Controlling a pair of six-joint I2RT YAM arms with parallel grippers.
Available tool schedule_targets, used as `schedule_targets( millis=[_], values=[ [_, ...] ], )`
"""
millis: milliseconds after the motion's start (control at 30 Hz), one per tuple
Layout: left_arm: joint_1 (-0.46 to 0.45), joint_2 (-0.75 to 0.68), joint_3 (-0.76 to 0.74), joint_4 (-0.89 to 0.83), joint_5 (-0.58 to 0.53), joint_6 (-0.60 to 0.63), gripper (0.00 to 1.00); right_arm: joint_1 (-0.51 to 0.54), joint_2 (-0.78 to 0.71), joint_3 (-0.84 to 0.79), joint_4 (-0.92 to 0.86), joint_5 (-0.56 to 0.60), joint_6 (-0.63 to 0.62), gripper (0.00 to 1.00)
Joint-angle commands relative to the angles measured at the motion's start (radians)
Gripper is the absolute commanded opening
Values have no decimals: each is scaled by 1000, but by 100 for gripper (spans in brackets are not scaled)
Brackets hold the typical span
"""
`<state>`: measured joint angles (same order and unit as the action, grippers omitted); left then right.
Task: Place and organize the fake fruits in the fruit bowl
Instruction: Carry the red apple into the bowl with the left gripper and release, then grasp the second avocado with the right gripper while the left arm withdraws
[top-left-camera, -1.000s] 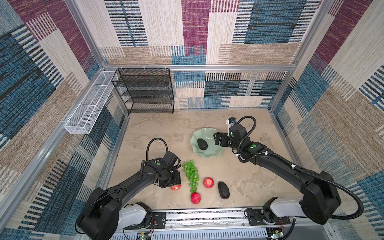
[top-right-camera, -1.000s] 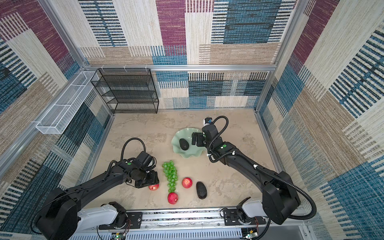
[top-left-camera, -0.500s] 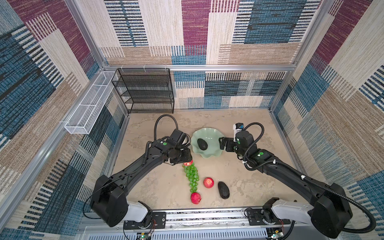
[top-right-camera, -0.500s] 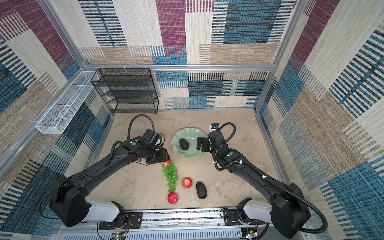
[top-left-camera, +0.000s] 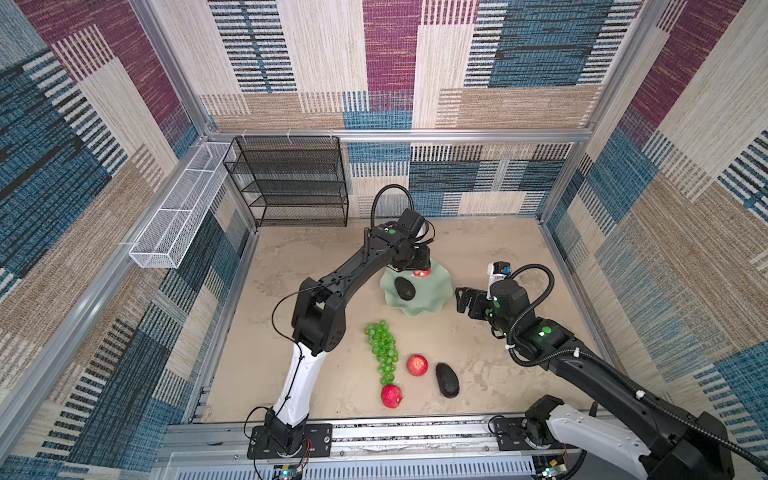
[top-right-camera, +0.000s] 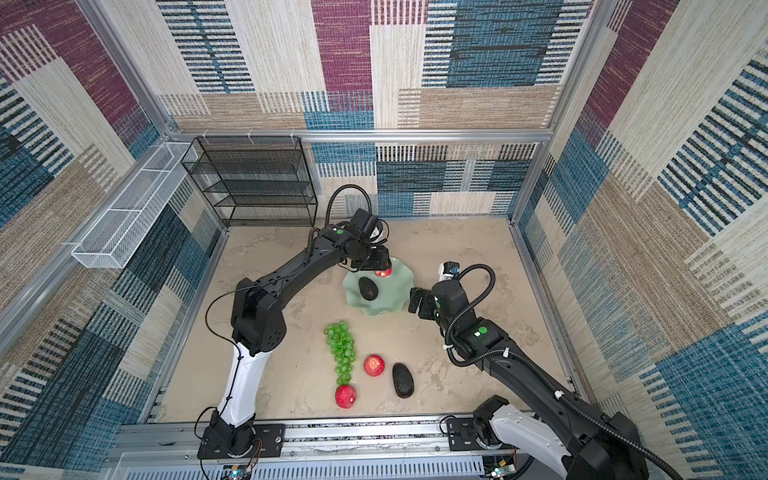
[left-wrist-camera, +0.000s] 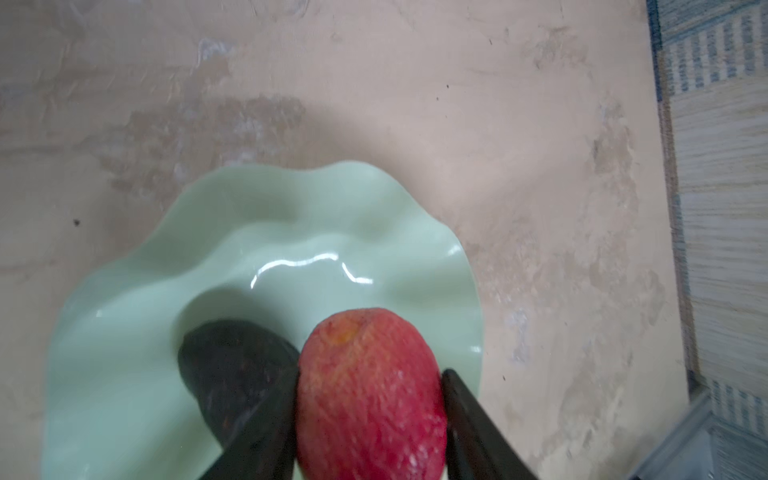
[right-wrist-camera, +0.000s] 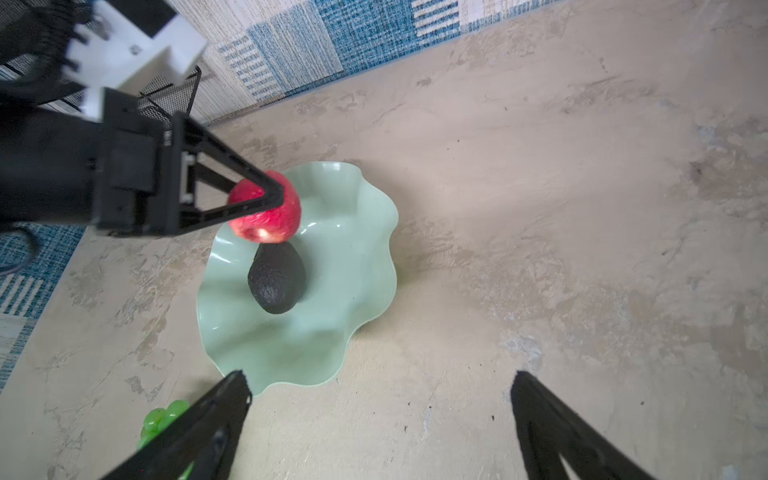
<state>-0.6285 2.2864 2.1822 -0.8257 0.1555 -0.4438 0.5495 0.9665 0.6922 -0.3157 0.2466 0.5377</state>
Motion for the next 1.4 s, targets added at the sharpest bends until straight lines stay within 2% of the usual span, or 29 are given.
schedule_targets(
  millis=[0,200,567,700,800,933,1167,1233,1367],
  values=[
    [5,98,139,-116,-55,31,54,0,-14,-8,-13,8,21,100],
    [13,169,166,-126,-56,12,54,0,-7,-22,-5,-5,25,100],
    [16,159,97,-125,-46,-11,57,0,2,-46,-34,-16,24,100],
    [23,150,99,-126,-23,-25,60,16,18,-69,-66,-69,34,98],
    [29,138,106,-124,-27,-28,63,79,19,-83,-99,-65,65,97],
    [40,113,120,-124,-22,-36,68,218,40,-102,-161,-55,152,95],
    [56,72,108,-111,-8,-48,68,487,105,-132,-228,-43,352,93],
    [62,9,62,-71,-17,-51,68,550,133,-138,-233,-43,399,93],
    [70,-181,-121,110,-63,-60,67,586,187,-163,-199,-49,436,89]
  ],
)
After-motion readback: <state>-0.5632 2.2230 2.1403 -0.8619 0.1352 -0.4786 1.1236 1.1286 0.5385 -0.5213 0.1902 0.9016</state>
